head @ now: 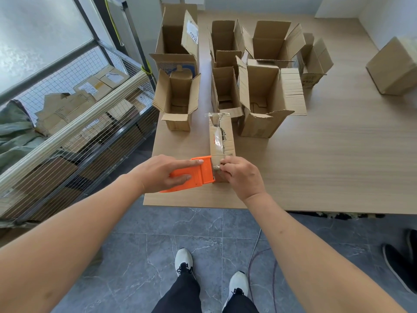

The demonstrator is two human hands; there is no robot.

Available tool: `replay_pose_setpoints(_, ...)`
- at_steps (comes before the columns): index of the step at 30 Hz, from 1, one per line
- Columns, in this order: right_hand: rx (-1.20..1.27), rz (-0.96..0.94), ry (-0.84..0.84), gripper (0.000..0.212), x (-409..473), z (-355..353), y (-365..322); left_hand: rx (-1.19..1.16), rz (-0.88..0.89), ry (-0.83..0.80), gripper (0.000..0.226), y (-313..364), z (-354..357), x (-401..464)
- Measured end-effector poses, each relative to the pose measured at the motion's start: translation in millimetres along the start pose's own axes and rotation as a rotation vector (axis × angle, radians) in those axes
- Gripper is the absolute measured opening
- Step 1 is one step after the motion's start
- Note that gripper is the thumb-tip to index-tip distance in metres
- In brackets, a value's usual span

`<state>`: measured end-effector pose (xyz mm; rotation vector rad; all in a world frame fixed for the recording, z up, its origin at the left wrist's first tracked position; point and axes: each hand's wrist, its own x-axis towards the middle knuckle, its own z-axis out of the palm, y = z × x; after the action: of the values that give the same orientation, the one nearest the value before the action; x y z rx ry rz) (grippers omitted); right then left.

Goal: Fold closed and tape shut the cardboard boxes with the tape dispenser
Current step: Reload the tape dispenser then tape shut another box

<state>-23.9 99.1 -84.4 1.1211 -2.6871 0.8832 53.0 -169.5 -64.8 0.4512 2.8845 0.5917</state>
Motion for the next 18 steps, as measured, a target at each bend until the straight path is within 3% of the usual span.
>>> replay_pose_setpoints(10,-0.113,0.123,-0.146,0.009,-1.9,12.5,12.6,-0.15,-0.068,-0.046,0.055,-7.0,4.8,-19.8)
replay_pose_setpoints(18,-0.163,0.132,-0.143,0.013,-0.8,4.7,3.1,-0.124,-0.178,-0.063,0.053,-10.0,-3.2,-37.4)
